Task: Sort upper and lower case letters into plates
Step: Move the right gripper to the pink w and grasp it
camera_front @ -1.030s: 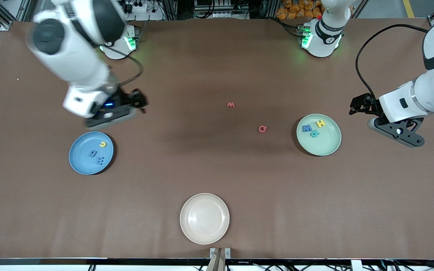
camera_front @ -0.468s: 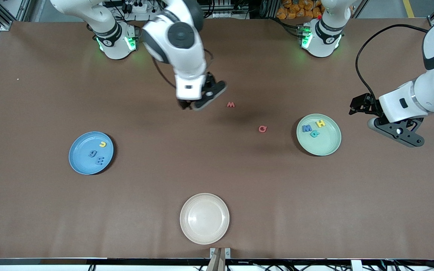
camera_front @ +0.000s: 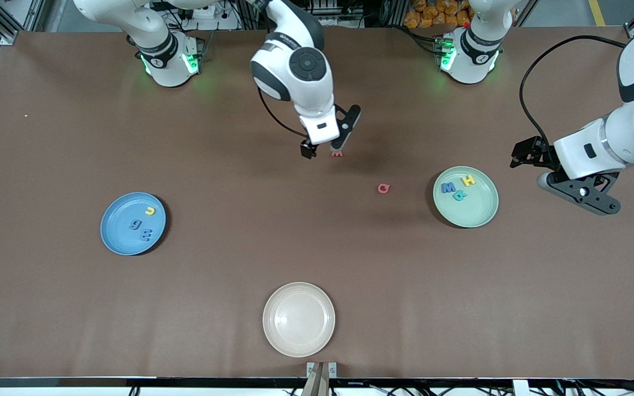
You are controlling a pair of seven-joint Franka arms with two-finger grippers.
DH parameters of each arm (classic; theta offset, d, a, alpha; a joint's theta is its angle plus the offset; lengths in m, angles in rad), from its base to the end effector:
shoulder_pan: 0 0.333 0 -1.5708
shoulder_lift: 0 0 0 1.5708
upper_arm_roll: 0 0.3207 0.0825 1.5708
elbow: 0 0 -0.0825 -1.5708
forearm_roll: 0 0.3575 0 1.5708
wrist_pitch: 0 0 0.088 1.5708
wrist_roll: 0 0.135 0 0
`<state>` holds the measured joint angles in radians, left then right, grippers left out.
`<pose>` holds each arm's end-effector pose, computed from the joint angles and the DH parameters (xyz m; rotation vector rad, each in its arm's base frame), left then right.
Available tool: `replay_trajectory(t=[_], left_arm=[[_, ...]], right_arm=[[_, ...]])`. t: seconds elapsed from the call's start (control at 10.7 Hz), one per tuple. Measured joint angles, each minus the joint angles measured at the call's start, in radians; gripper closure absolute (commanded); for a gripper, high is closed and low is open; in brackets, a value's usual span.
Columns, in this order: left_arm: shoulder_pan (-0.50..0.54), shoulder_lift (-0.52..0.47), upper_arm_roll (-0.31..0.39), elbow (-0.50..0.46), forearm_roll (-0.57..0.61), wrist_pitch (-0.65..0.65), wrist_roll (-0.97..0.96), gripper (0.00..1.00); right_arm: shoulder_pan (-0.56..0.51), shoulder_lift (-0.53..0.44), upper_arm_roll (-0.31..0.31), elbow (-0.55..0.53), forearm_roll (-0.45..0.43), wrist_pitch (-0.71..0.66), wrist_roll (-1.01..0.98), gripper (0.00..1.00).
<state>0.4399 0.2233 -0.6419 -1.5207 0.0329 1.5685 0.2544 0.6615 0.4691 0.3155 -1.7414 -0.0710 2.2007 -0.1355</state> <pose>0.5685 -0.0791 0.5217 2.9531 -0.6841 -0.1951 0.3770 0.5196 0.3113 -2.5916 -1.6267 0.0315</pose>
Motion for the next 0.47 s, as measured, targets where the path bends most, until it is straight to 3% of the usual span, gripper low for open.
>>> replay_trajectory(t=[0.47], left_arm=[[0.009,0.0,0.003,-0.006,0.0,-0.015,0.0,0.0]], right_arm=[[0.078,0.14,0.003,0.005,-0.077,0.159,-0.089,0.11]])
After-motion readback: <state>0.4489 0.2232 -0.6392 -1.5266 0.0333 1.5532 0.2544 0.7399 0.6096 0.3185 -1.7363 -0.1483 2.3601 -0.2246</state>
